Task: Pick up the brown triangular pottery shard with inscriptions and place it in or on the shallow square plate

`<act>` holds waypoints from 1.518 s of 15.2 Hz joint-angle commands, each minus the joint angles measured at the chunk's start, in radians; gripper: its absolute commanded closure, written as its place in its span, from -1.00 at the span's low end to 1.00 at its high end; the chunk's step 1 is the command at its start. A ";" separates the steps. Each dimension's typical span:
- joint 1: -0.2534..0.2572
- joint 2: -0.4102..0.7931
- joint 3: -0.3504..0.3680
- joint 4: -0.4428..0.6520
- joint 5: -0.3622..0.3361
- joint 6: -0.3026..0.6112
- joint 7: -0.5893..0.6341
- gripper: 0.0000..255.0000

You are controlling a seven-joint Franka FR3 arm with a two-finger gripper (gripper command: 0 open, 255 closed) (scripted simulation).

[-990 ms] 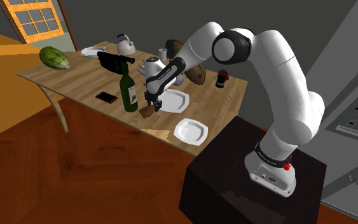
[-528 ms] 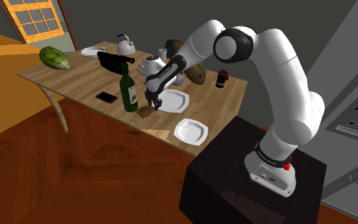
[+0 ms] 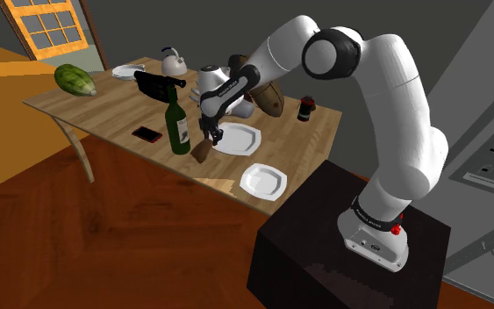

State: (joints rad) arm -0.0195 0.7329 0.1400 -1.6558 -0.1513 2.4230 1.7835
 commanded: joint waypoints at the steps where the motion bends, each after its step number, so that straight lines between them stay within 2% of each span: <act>1: -0.003 -0.019 0.003 -0.004 0.003 -0.016 -0.003 1.00; 7: -0.008 -0.074 0.011 -0.008 0.012 -0.067 -0.008 1.00; 11: -0.081 -0.101 0.005 -0.044 0.025 -0.055 -0.092 1.00; 12: -0.062 -0.089 0.006 -0.020 0.022 -0.068 -0.070 1.00; 13: -0.062 -0.089 0.006 -0.020 0.022 -0.068 -0.070 -1.00; 17: -0.030 0.085 -0.008 0.187 -0.020 -0.100 -0.104 -1.00; 23: -0.025 0.144 -0.015 0.215 -0.026 -0.069 -0.104 -1.00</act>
State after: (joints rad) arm -0.0464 0.8660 0.1264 -1.4451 -0.1759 2.3467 1.6784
